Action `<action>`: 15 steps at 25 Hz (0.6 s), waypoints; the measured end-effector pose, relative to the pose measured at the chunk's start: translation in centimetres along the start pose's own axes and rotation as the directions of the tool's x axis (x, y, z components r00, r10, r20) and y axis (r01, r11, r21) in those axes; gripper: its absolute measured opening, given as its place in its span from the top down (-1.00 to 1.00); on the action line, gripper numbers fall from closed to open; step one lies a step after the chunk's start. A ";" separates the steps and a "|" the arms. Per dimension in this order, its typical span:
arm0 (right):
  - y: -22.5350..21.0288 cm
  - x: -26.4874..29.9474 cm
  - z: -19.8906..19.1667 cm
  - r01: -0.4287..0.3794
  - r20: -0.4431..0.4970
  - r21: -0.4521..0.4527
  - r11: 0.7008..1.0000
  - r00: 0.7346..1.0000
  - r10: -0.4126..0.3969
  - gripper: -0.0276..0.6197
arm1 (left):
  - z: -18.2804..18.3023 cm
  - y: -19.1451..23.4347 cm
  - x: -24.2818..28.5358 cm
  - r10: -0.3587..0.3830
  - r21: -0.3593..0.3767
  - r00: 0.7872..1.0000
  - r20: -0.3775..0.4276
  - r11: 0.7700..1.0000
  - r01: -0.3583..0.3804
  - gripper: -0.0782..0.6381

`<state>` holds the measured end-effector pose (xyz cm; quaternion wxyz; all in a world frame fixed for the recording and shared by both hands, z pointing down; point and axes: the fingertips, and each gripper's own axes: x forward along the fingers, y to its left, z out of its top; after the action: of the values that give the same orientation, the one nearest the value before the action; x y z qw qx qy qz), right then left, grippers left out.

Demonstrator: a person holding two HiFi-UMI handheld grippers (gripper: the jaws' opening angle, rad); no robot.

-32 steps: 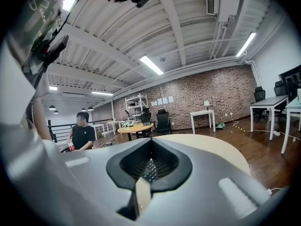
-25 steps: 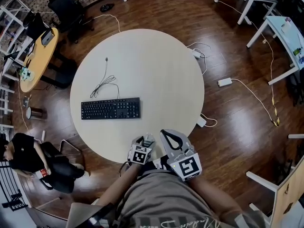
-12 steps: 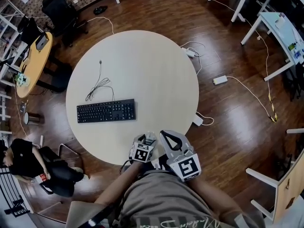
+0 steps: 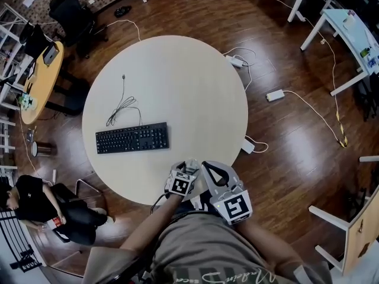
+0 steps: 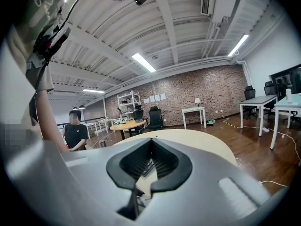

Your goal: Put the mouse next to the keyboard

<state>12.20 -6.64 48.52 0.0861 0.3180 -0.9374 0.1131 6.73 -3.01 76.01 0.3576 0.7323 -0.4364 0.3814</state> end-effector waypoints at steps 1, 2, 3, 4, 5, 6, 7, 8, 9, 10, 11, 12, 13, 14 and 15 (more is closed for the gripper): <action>0.0 -0.2 -0.2 -0.001 -0.005 -0.005 1.000 1.000 0.001 0.90 | 0.1 -0.1 0.1 0.002 0.003 1.000 -0.001 1.000 -0.002 -0.09; 0.0 -0.4 -0.4 -0.001 -0.010 -0.006 1.000 1.000 0.001 0.90 | 0.1 -0.1 0.2 0.003 0.002 1.000 0.001 1.000 -0.003 -0.09; 0.0 -0.5 -0.6 0.000 -0.015 -0.005 1.000 1.000 0.000 0.90 | 0.3 -0.1 0.3 0.003 -0.001 1.000 0.004 1.000 -0.003 -0.09; -0.2 -0.5 -0.8 0.004 -0.019 0.000 1.000 1.000 -0.004 0.90 | 0.5 -0.1 0.5 0.001 -0.004 1.000 0.008 1.000 -0.001 -0.09; -0.5 -0.5 -1.0 0.011 -0.022 0.007 1.000 1.000 -0.011 0.90 | 0.7 0.0 0.6 0.000 -0.005 1.000 0.010 1.000 0.000 -0.09; -0.8 -0.5 -1.2 0.021 -0.024 0.014 1.000 1.000 -0.020 0.90 | 0.9 0.1 0.7 -0.001 -0.004 1.000 0.010 1.000 0.001 -0.09; -1.2 -0.5 -1.3 0.032 -0.026 0.018 0.999 0.999 -0.031 0.90 | 1.1 0.1 0.8 -0.001 -0.003 1.000 0.010 1.000 0.001 -0.09; -1.6 -0.6 -1.4 0.042 -0.026 0.017 0.999 0.999 -0.041 0.90 | 1.4 0.2 0.9 -0.002 -0.002 1.000 0.011 1.000 0.002 -0.09; -2.0 -0.6 -1.4 0.050 -0.024 0.015 0.999 0.998 -0.050 0.90 | 1.6 0.2 1.0 -0.003 -0.002 1.000 0.013 1.000 0.003 -0.09; -2.4 -0.6 -1.3 0.057 -0.022 0.015 0.998 0.998 -0.057 0.90 | 1.9 0.3 1.2 -0.005 -0.001 1.000 0.018 1.000 0.005 -0.09; -2.8 -0.7 -1.3 0.064 -0.020 0.016 0.998 0.998 -0.063 0.90 | 2.2 0.3 1.3 -0.007 -0.001 1.000 0.025 1.000 0.007 -0.09; -3.2 -0.8 -1.3 0.070 -0.020 0.018 0.997 0.997 -0.070 0.90 | 2.4 0.3 1.4 -0.007 0.000 1.000 0.030 1.000 0.007 -0.09; -3.6 -0.9 -1.2 0.078 -0.022 0.023 0.997 0.997 -0.078 0.90 | 2.7 0.4 1.5 -0.007 0.000 0.999 0.034 1.000 0.007 -0.09; -4.0 -1.0 -1.2 0.086 -0.025 0.030 0.996 0.996 -0.085 0.90 | 3.0 0.4 1.7 -0.006 -0.001 0.999 0.037 1.000 0.006 -0.09; -4.4 -1.0 -1.3 0.093 -0.028 0.034 0.995 0.995 -0.092 0.90 | 3.3 0.4 1.8 -0.005 -0.003 0.999 0.039 1.000 0.005 -0.09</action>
<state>15.83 -9.09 50.18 0.0979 0.3610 -0.9183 0.1297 7.76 -6.64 76.17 0.3511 0.7402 -0.4418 0.3656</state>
